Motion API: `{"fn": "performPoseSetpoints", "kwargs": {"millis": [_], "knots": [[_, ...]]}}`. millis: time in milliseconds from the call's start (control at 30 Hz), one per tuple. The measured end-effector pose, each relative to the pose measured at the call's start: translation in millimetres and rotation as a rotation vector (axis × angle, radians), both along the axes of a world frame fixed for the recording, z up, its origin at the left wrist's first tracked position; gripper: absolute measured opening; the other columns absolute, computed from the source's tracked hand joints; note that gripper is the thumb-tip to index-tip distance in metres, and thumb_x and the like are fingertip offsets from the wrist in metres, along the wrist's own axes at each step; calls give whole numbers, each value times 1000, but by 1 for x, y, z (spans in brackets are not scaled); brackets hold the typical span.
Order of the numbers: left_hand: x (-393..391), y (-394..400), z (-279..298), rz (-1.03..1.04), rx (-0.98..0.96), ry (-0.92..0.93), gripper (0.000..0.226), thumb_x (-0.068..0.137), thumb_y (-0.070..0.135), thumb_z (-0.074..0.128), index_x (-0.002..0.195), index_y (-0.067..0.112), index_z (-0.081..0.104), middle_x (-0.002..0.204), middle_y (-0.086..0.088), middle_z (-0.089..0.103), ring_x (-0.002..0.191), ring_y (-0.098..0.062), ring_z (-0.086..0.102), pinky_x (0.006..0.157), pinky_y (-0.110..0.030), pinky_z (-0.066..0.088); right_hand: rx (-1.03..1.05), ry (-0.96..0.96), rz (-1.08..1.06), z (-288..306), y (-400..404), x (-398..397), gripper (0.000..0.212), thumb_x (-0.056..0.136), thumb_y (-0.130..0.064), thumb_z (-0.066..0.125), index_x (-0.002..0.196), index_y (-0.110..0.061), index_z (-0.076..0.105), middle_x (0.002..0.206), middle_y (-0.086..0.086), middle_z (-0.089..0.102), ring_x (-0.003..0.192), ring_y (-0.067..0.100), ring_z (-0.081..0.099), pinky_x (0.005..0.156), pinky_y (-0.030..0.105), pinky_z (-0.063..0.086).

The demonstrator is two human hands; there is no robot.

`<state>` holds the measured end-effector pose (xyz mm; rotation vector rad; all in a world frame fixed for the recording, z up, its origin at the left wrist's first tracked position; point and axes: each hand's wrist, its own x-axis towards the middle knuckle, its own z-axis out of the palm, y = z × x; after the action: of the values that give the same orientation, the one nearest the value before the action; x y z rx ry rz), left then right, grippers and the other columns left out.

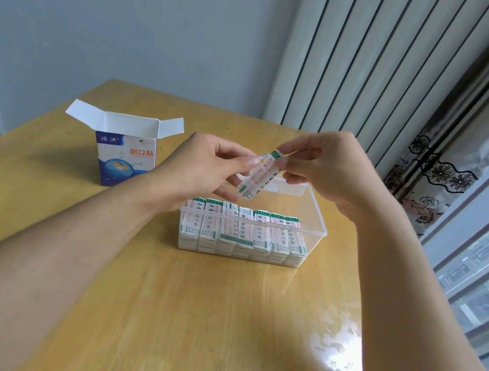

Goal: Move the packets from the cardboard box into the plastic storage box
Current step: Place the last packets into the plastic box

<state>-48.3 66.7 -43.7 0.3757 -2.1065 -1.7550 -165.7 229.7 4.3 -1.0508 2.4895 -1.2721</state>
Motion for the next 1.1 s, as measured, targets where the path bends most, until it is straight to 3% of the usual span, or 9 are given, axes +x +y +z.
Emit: {"fn": "performPoseSetpoints", "kwargs": {"millis": [67,133,200,300,500,733,800,1000,1100], "knots": [[0,0,0,33,30,29,15,91,24,74,104,17,77,96,-7,73,81,-15,72,63,-35,62,108,61,-25,7,11,-7,13,85,-10,81,84,-22,77,72,-1,77,67,12,75,82,48,63],[0,0,0,41,42,43,14,91,24,74,103,17,76,96,-6,74,81,-14,73,64,-36,63,242,130,-34,9,20,-14,15,85,-10,79,85,-25,79,64,-5,74,55,3,68,63,32,61],[0,1,-1,38,40,43,16,91,25,75,104,16,76,96,-6,75,81,-14,74,64,-37,64,377,162,-9,6,23,-16,13,86,-13,78,86,-26,80,60,-12,72,49,-3,62,51,20,46],[0,2,-1,29,31,40,17,91,25,75,105,16,75,96,-5,75,83,-14,74,65,-36,64,536,182,41,3,15,-17,13,88,-16,76,88,-28,79,71,-14,75,52,-5,63,60,22,45],[1,3,0,23,20,38,17,91,24,74,106,16,73,97,-6,76,85,-15,75,66,-36,64,735,207,114,6,-3,-16,12,89,-18,76,92,-30,78,82,-10,78,60,-3,66,61,21,46],[1,2,1,12,10,31,19,91,25,74,108,15,73,97,-4,76,84,-14,75,68,-35,64,811,206,74,-7,-14,-13,5,87,-16,78,87,-21,77,53,-18,67,51,-4,66,52,19,42],[1,2,0,8,6,35,19,92,24,74,108,15,74,97,-4,76,82,-13,74,68,-35,64,833,216,50,-10,-18,-10,2,88,-17,79,87,-19,78,53,-14,68,53,0,70,53,21,44],[0,2,0,9,-7,38,18,92,25,73,108,16,73,97,-3,77,87,-17,75,69,-33,64,900,344,-7,-17,-28,-5,11,88,-18,78,97,-13,74,65,-3,72,62,12,74,79,35,61],[0,1,-1,7,-24,38,19,93,25,72,110,17,73,97,-2,77,87,-16,75,68,-30,62,974,366,-2,-21,-31,-4,21,91,-17,75,110,-10,67,79,0,76,63,12,74,80,38,62]]}}
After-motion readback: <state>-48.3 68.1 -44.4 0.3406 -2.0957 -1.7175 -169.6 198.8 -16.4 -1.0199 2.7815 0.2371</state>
